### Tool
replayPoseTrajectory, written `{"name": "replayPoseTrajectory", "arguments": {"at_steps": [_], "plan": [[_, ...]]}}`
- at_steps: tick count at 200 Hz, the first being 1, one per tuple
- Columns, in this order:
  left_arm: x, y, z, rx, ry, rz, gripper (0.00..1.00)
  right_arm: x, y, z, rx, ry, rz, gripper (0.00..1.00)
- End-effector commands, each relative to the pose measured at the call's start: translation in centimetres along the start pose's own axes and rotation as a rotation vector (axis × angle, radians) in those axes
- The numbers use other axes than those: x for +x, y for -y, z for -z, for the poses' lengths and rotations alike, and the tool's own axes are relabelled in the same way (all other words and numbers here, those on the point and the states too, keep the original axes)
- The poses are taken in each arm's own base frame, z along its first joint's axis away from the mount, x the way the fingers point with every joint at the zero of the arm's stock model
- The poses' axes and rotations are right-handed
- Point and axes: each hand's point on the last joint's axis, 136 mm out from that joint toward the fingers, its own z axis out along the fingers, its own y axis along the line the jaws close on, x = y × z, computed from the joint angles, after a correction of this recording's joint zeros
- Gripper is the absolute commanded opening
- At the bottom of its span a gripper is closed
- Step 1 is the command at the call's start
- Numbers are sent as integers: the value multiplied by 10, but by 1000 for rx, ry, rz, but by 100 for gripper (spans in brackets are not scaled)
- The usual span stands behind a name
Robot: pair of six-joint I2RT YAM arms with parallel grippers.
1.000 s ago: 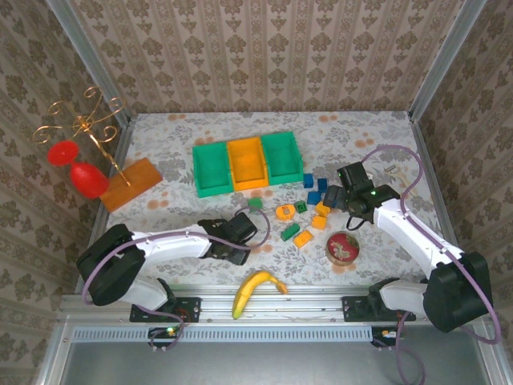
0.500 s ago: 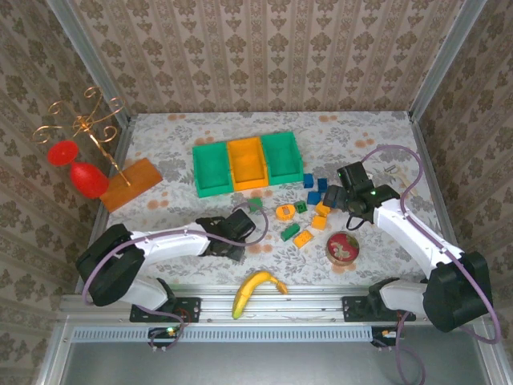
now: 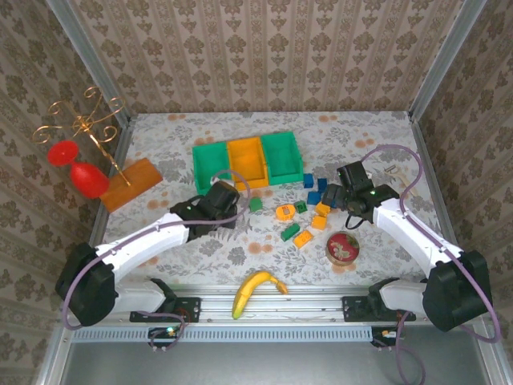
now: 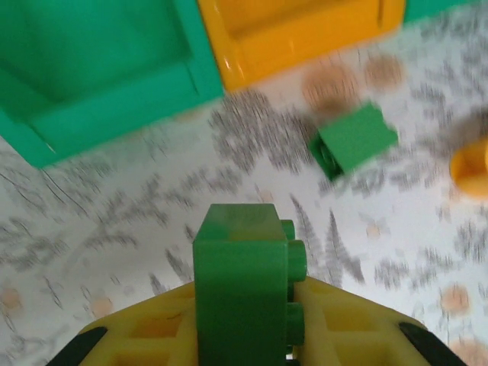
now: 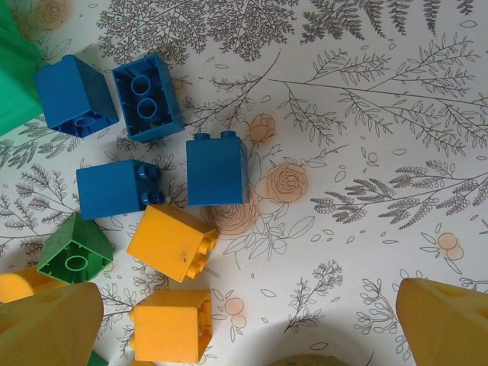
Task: Sort the legos into containers by color
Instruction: Place the lego in the container.
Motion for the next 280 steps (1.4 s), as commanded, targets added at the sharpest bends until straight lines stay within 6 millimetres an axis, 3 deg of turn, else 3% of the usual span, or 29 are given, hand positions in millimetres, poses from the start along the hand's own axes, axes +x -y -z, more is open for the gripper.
{"name": "replayPoseTrajectory", "arguments": {"at_steps": [1,64,138,251,280], "plan": [[-44,-15,2,-49,103,-4,16,0,-2,-2,-2,-9,-21,100],[-100,-58,-32,-114,138,57,16,3,-1,-7,15,-38,-7,99],[-114,-99,-77,-183,84,112,18,2,-11,-19,12,-78,9,95],[-126,-107,-93,-184,94,144,26,7,-16,-33,16,-122,21,92],[-128,-106,-97,-179,92,147,36,7,-15,-33,20,-121,21,92]]}}
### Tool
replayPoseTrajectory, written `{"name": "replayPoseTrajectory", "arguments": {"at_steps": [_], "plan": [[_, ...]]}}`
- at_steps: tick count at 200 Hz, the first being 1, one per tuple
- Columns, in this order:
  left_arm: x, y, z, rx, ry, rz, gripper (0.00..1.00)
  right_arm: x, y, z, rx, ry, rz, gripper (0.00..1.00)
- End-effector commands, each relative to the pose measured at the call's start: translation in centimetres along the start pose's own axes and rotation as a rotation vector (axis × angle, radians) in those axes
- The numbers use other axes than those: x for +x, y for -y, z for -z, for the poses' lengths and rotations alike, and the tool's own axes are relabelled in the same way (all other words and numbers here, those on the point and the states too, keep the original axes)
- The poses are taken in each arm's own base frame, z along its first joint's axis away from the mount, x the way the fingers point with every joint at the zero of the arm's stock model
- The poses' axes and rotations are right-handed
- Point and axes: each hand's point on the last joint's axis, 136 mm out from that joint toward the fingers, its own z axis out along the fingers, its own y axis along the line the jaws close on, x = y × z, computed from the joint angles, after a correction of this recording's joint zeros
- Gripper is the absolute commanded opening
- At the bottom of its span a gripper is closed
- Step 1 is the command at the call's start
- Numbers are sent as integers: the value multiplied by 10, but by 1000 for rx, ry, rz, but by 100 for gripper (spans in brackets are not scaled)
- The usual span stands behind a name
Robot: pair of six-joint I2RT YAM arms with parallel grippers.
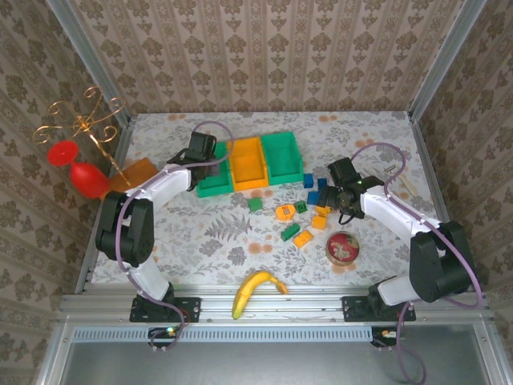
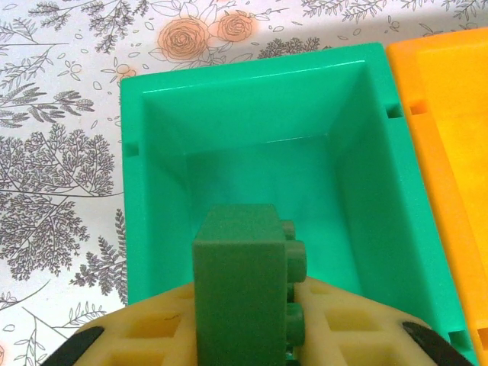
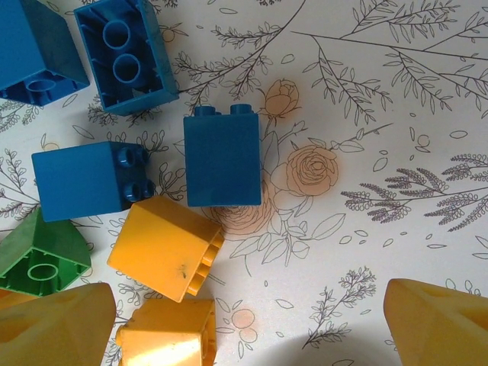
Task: Sort the legos into containers by color
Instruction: Place the lego in the container, then pick up the lego from the center of the table.
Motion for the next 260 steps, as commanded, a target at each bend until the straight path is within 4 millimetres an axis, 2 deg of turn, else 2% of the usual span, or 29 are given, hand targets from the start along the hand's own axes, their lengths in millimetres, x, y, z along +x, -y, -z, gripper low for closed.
{"name": "replayPoseTrajectory", "arguments": {"at_steps": [1,24,66,117,147,173,176,183,260], "plan": [[-13,3,-4,15,21,0,36,-7,-4,4,-13,13,-7,92],[-15,5,-4,22,23,2,42,-6,-4,3,-8,9,-5,92],[-18,6,3,34,34,11,48,-7,-3,4,-9,10,-9,91],[-20,7,26,62,59,23,61,-1,-6,9,-15,-1,1,90],[-19,5,45,75,84,45,75,6,-7,14,-15,-9,8,89],[-18,2,61,89,110,69,93,16,-10,15,-8,-23,26,89],[-17,1,62,89,111,70,95,13,-11,22,-24,-4,22,89],[-17,0,67,91,119,76,100,15,-12,23,-25,-2,27,90],[-2,-21,112,97,201,133,100,40,-31,22,-50,-20,75,90]]}}
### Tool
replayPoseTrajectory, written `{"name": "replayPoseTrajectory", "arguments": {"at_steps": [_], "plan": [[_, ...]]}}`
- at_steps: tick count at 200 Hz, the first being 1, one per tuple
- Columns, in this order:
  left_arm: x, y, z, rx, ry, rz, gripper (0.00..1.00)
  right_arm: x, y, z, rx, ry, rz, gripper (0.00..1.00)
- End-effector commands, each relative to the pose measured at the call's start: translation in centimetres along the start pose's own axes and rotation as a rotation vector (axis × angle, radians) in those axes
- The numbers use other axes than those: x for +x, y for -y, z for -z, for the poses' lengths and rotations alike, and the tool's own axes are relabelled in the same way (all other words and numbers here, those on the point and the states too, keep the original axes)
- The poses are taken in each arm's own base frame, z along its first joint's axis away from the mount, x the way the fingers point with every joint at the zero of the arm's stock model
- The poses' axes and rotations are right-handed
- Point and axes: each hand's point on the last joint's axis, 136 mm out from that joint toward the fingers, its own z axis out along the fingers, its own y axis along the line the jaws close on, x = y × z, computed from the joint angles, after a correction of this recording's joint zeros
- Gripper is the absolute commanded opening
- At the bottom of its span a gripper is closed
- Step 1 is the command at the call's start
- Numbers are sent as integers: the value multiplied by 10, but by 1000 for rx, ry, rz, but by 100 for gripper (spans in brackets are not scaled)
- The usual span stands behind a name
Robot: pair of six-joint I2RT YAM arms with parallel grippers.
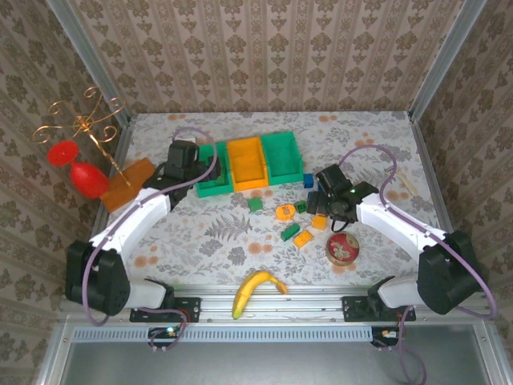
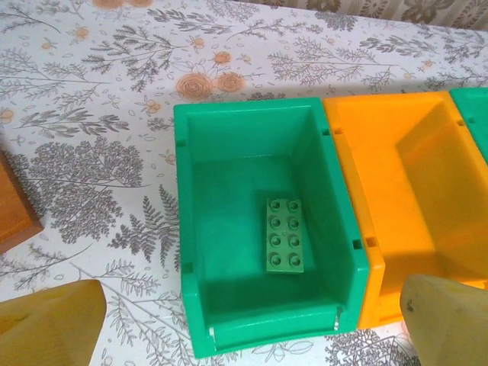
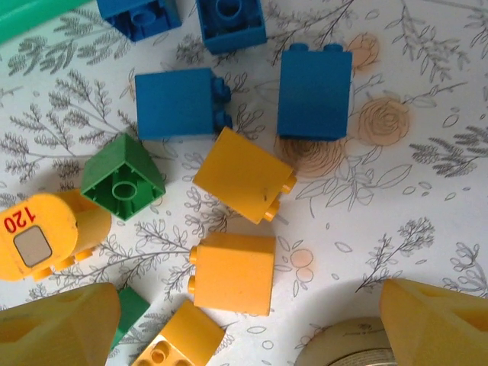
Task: Sort the legos into containers by color
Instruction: Pick up the lego from the center of the table.
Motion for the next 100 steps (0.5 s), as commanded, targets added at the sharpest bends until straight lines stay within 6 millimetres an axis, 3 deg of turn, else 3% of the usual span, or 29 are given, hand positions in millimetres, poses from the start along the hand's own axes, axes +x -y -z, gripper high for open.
{"name": "replayPoseTrajectory", "arguments": {"at_steps": [1,41,100], "plan": [[2,-7,14,-4,33,40,100,11,2,-3,26,-25,-6,90],[6,-14,29,10,68,76,100,19,-8,-14,47,-57,35,90],[13,-21,35,18,67,110,100,24,-27,-24,43,-93,83,90]]}}
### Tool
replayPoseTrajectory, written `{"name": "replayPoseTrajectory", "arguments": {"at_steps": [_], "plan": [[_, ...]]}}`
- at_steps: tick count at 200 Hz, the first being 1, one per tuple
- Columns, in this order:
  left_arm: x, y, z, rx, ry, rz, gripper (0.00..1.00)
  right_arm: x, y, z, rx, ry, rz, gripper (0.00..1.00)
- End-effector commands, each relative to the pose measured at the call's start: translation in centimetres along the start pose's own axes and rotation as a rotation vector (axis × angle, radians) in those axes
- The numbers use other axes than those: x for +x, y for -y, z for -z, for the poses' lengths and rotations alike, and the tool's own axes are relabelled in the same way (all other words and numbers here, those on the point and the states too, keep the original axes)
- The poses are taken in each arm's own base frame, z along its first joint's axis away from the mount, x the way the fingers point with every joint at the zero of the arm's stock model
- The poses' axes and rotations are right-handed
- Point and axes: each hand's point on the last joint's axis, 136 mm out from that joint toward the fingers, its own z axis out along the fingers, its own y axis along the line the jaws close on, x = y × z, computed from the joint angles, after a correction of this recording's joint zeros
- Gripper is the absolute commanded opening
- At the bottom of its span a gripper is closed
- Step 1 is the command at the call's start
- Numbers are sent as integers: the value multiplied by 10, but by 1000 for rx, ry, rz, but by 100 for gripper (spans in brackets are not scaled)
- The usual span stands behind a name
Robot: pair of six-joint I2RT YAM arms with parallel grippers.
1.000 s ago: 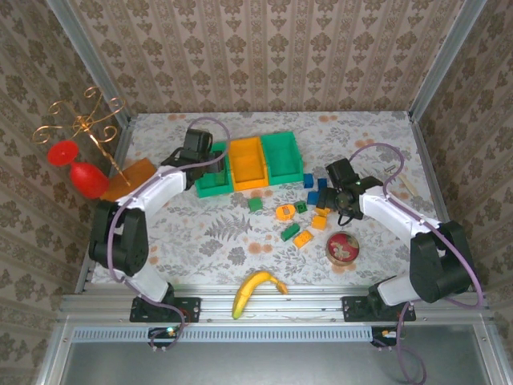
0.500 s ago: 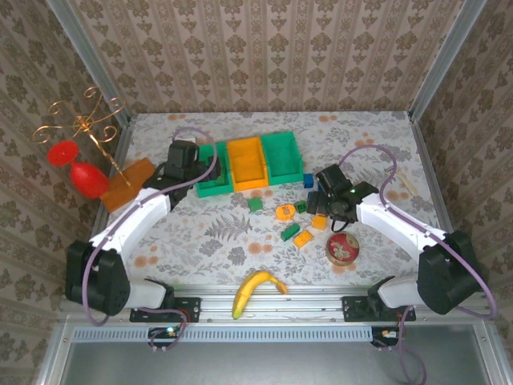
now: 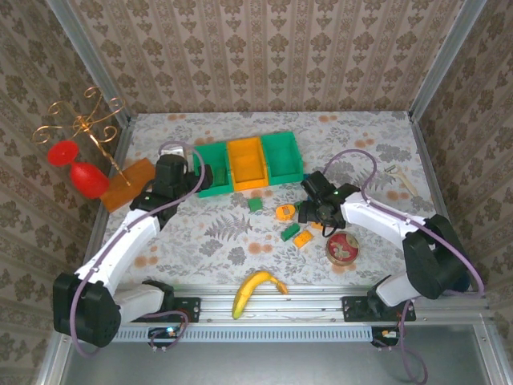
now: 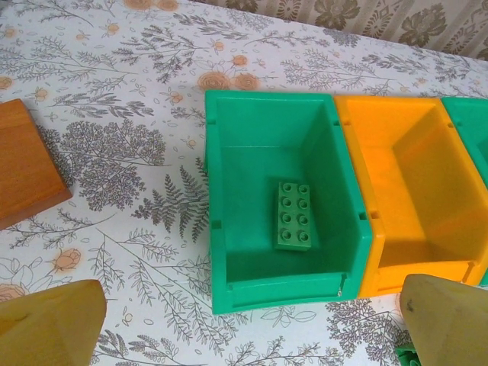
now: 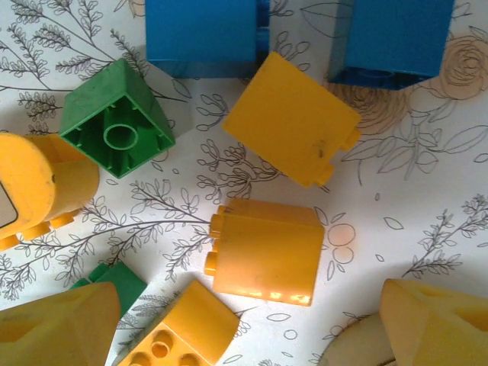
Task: Sort the legos into containers by color
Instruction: Pick up the lego from the center of the table.
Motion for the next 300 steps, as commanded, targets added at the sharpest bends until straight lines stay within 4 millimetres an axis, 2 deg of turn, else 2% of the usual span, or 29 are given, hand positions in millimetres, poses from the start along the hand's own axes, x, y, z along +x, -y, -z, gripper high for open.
{"name": "replayPoseTrajectory", "arguments": {"at_steps": [1,41,76,164,243,300], "plan": [[-1,-3,4,12,15,43,100,-3,-8,0,6,-6,7,90],[1,-5,3,20,8,75,100,1,-19,-6,9,-27,44,88],[3,-6,2,27,7,92,100,3,-21,-10,15,-35,53,88],[8,-4,-5,41,-14,101,100,-2,5,-9,111,-1,5,82],[10,-2,-10,50,-29,103,100,-1,3,-34,120,-49,-10,73],[9,-1,-12,53,-31,104,100,3,0,-50,124,-81,-5,62]]}}
